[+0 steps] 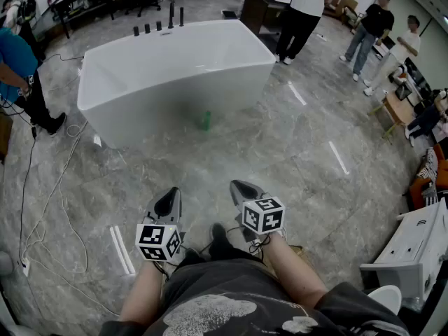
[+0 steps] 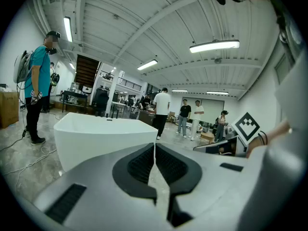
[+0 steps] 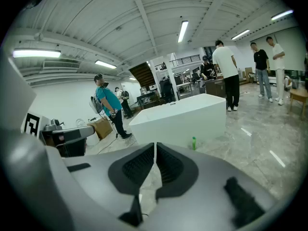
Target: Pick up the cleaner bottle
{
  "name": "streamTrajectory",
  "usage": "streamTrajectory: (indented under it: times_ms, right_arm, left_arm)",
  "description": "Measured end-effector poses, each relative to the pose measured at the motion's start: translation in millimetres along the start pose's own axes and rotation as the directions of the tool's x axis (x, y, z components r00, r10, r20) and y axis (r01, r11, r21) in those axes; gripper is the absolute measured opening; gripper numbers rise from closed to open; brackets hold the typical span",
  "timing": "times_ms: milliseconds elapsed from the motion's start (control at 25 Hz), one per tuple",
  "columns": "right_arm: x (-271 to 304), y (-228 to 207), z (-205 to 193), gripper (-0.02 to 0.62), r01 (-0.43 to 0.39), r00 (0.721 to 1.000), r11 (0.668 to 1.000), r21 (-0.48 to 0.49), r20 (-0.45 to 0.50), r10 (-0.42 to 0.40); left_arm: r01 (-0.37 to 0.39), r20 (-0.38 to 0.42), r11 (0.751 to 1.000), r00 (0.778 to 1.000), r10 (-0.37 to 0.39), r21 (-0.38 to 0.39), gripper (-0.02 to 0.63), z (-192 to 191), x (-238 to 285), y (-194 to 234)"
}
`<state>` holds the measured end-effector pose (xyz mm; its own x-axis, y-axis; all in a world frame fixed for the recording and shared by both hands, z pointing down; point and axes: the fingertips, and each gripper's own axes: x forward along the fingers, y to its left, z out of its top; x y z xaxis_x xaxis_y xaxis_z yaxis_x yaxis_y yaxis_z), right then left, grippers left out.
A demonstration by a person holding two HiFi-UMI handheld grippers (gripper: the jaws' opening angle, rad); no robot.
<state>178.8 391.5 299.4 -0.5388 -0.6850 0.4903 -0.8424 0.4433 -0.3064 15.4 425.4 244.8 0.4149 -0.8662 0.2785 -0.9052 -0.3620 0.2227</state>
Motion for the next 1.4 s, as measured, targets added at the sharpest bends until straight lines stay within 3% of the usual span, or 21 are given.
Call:
streamTrajectory:
  times_ms: [600,760,1400]
  right_arm:
    - [-19,-13,-7,0.035,0.017,1.0,1.0,-0.006,-0.013,-0.017]
    - [-21,-26,4,0.035,0.005,0.996,0.996,0.084,0.084,-0.012]
    - [33,-166,55,0.037,0.043,0.995,0.983,0.18,0.079,-0.058]
  left_arm:
    - [-0.011,0.003,1.0,1.0,0.011,-0.011,0.019,0,-4,-9]
    - [-0.012,-0.016,1.0,1.0,0.012,-0.003,0.018,-6,4,-7]
    - [-0.13,-0.02,0.991,0.991,0.13,0.001,0.02,41,108,-6]
